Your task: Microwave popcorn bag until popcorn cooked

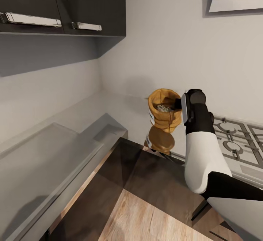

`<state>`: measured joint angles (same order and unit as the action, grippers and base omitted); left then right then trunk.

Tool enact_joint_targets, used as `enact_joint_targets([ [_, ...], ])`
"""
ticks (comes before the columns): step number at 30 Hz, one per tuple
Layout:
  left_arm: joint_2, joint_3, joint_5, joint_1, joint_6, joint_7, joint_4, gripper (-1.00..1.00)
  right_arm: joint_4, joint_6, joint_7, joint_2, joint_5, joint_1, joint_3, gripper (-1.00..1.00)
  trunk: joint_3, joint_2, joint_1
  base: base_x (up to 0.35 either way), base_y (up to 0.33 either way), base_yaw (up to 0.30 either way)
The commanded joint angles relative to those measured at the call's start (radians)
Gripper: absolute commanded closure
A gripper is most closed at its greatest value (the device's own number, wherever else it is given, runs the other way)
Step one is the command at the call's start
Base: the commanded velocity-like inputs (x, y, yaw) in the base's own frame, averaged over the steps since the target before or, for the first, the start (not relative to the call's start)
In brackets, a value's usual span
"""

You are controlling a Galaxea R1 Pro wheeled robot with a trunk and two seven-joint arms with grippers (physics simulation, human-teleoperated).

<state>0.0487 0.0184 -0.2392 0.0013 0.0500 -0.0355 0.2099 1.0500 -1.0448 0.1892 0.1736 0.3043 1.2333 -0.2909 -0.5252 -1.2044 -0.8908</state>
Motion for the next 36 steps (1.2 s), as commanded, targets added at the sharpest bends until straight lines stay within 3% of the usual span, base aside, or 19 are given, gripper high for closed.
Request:
enact_joint_targets([
  [1,0.0,0.001,-0.006,0.0,0.005,-0.003,0.002,-1.0,0.0,-0.002,0.001,0.001,-0.008,0.001,-0.002,1.0,-0.001,-0.001,0.0,0.0,0.0,0.0],
  [4,0.001,0.001,-0.006,0.0,0.005,-0.003,0.002,-1.0,-0.001,-0.002,-0.009,0.001,-0.072,0.001,-0.001,1.0,-0.001,-0.001,0.0,0.0,0.0,0.0],
  [7,0.001,0.002,-0.006,0.0,0.005,-0.003,0.003,-1.0,-0.001,-0.002,-0.01,0.001,-0.09,0.001,-0.002,1.0,-0.001,-0.001,0.0,-0.048,0.0,0.0],
  [36,0.002,0.004,-0.008,0.0,0.005,-0.004,0.005,-1.0,-0.003,-0.002,-0.013,0.001,-0.094,0.001,-0.003,1.0,-0.001,-0.001,0.0,-0.337,0.0,0.0],
])
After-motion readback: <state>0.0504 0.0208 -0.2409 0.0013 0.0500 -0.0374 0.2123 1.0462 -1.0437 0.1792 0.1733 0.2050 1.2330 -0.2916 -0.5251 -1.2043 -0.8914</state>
